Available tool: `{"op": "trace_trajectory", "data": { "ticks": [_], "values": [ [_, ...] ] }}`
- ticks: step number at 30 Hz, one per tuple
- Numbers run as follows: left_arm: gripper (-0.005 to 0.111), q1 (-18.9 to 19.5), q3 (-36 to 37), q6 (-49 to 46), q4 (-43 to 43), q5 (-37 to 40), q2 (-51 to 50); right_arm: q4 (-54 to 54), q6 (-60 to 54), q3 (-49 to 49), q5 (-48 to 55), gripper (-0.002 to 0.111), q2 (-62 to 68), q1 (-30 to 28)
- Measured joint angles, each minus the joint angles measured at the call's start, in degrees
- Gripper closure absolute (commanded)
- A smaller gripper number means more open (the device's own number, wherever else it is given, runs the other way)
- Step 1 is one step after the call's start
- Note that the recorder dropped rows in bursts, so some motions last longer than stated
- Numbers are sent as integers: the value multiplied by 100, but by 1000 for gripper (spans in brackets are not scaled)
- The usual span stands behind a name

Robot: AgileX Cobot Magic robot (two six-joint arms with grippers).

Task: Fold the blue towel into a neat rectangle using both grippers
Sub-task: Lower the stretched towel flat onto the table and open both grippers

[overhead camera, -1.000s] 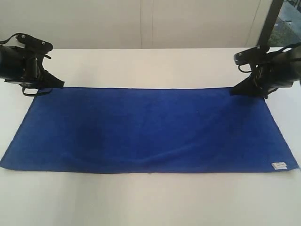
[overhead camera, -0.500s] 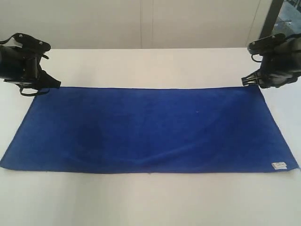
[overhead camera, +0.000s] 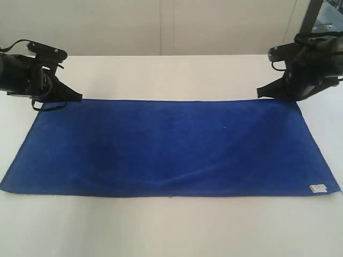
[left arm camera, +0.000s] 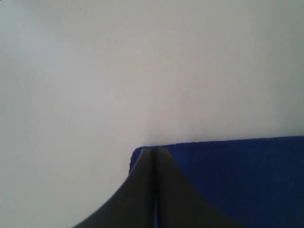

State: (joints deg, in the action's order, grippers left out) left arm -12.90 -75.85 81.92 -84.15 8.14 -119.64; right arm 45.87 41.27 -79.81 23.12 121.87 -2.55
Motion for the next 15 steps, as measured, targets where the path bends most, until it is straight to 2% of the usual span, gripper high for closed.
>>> {"op": "trace_trajectory", "data": {
  "ticks": [5, 15],
  "values": [
    [107, 0, 0, 0, 0, 0, -247, -51, -207, 0, -312, 108, 16, 60],
    [107, 0, -40, 0, -46, 59, -370, 736, -235, -19, -389, 108, 448, -87]
  ]
}}
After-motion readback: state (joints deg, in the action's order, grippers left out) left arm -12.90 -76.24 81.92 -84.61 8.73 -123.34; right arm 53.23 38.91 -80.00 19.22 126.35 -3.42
